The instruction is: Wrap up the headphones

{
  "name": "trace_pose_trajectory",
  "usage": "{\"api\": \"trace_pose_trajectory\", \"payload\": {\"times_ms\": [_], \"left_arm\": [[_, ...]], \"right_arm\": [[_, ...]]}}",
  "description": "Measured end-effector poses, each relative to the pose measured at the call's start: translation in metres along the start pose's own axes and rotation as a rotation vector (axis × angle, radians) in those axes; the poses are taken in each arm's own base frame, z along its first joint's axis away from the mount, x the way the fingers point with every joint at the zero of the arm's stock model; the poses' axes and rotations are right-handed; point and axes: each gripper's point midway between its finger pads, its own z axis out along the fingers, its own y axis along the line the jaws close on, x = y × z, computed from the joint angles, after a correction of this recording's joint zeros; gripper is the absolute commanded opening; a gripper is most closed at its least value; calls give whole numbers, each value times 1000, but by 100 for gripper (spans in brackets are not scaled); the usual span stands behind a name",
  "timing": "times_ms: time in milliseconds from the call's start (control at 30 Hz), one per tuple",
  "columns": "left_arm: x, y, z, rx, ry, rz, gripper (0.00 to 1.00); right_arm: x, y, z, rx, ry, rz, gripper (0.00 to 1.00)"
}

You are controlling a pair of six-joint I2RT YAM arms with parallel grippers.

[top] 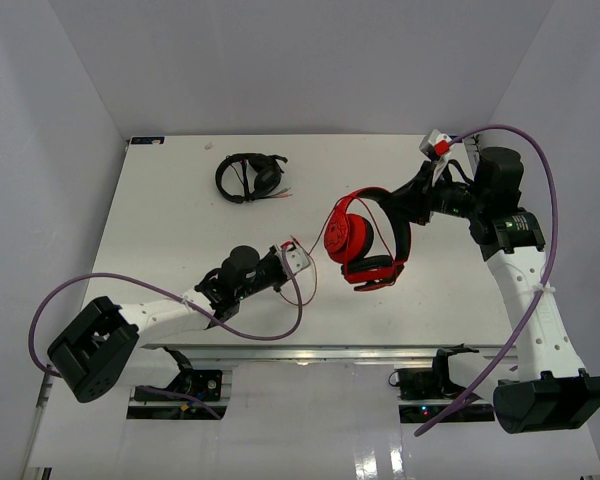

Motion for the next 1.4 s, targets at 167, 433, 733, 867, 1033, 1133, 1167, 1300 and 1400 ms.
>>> {"api": "trace_pose_trajectory", "payload": {"times_ms": [167, 433, 733, 867, 1033, 1133, 1167, 1300, 1400], "left_arm": [[2, -5, -2, 12, -9, -12, 27], [4, -10, -2, 31, -10, -37, 34], [14, -18, 1, 58, 2, -70, 4], [16, -24, 3, 80, 1, -97, 0], [24, -38, 1, 112, 13, -174, 0], [26, -55, 4, 146, 25, -220, 0], [27, -64, 6, 166, 35, -230, 0], [32, -92, 16, 228, 81, -259, 0], [24, -97, 28, 232, 83, -270, 0]], "right_arm": [[-1, 2, -1, -7, -3, 13, 8], [-4, 3, -1, -11, -15, 13, 8], [-6, 2, -2, -11, -23, 26, 8], [-7, 2, -3, -7, -24, 34, 8], [-5, -10, -3, 73, -17, 90, 8], [-5, -22, -4, 149, -21, 153, 8], [-6, -26, -3, 168, -23, 176, 8], [-4, -38, 1, 213, -28, 268, 8], [0, -48, 3, 259, -26, 334, 8]]}}
